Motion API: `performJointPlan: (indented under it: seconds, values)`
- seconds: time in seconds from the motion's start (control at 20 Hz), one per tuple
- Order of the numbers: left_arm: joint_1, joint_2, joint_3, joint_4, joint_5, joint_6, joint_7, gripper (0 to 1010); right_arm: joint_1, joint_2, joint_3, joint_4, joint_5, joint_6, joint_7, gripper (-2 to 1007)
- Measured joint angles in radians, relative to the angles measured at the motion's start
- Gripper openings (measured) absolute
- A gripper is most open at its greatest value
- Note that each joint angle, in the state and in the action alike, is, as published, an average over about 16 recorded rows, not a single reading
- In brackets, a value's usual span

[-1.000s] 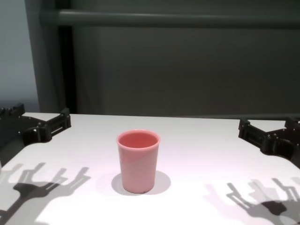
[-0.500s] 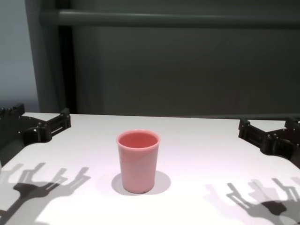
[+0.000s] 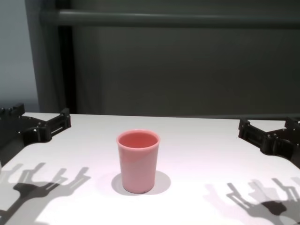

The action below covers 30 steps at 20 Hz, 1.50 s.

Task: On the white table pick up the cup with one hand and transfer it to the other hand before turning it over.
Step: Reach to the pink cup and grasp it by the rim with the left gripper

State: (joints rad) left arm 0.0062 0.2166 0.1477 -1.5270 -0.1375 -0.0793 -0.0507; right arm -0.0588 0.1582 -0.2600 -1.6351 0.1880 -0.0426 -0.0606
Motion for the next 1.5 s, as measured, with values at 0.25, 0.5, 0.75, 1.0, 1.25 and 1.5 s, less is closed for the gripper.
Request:
performJointPlan:
  seconds: [0.25,0.5,0.75,1.0,1.25,1.5]
  values:
    - [0.0,0.0,0.0,0.0,0.0,0.0,0.0,1001,0.0,0.0,0.0,0.0,0.0,0.0,0.0,1003]
    - [0.0,0.0,0.0,0.0,0.0,0.0,0.0,1001,0.0,0.0,0.0,0.0,0.0,0.0,0.0,1003]
    - [0.0,0.0,0.0,0.0,0.0,0.0,0.0,1001,0.0,0.0,0.0,0.0,0.0,0.0,0.0,1003]
    - [0.0,0.0,0.0,0.0,0.0,0.0,0.0,1001,0.0,0.0,0.0,0.0,0.0,0.0,0.0,1003]
    - [0.0,0.0,0.0,0.0,0.0,0.0,0.0,1001,0.0,0.0,0.0,0.0,0.0,0.0,0.0,1003]
    - [0.0,0.0,0.0,0.0,0.0,0.0,0.0,1001,0.0,0.0,0.0,0.0,0.0,0.0,0.0,1003]
